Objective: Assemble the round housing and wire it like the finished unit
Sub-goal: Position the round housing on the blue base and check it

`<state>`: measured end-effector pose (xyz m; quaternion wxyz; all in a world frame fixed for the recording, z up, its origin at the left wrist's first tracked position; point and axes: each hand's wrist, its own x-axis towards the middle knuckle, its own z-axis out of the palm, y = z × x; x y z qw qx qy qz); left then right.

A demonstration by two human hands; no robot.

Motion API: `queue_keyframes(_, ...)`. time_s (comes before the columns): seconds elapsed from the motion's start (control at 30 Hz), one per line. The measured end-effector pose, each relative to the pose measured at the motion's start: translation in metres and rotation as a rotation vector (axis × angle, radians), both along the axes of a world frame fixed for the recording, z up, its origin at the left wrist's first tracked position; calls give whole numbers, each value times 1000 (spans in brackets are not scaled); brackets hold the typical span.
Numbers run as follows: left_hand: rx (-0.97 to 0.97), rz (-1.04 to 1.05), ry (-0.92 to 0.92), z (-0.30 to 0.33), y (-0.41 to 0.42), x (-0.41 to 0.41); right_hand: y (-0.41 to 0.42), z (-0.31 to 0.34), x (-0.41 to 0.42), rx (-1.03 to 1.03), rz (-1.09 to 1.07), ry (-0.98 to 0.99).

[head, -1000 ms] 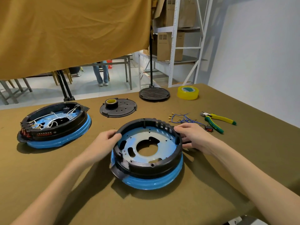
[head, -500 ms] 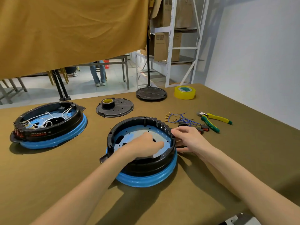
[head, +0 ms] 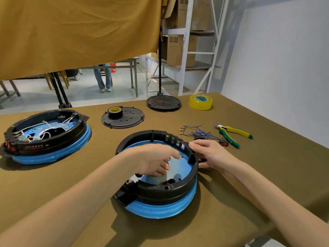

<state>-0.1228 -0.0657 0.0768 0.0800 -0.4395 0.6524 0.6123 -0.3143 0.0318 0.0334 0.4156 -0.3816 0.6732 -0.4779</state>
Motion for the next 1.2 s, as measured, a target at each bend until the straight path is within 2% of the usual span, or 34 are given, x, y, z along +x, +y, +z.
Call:
queue_keyframes(0.17,-144,23,-10,-2,4,-10,2,-2,1,-25,-18,8)
queue_keyframes(0.33,-359,-120,-49,5,5,-16,7,-6,4,-76,-42,-43)
queue_keyframes(0.53,-362,-166,-47,-9,0,5,-6,-1,15,-77,4,250)
queue_keyframes(0.63,-580,-250,-65,-13,1,22,-15,6,22,-58,-5,291)
queue_keyframes(0.77,-838,-383,-140,-13,8,57,-1,1,29,93,-108,572)
queue_keyframes(0.83,-917,-428,-193,-13,15,66,8,-8,38,160,-50,631)
queue_keyframes(0.9,-982,-431,-180,-14,19,65,8,-13,43,116,15,621)
queue_keyframes(1.0,-874,-472,-169,-6,20,58,-7,-6,39,11,29,494)
queue_keyframes(1.1,-709,-511,-150,8,14,50,-25,8,35,9,65,351)
queue_keyframes(1.2,-728,-527,-107,5,14,47,-32,15,35,1,-10,391)
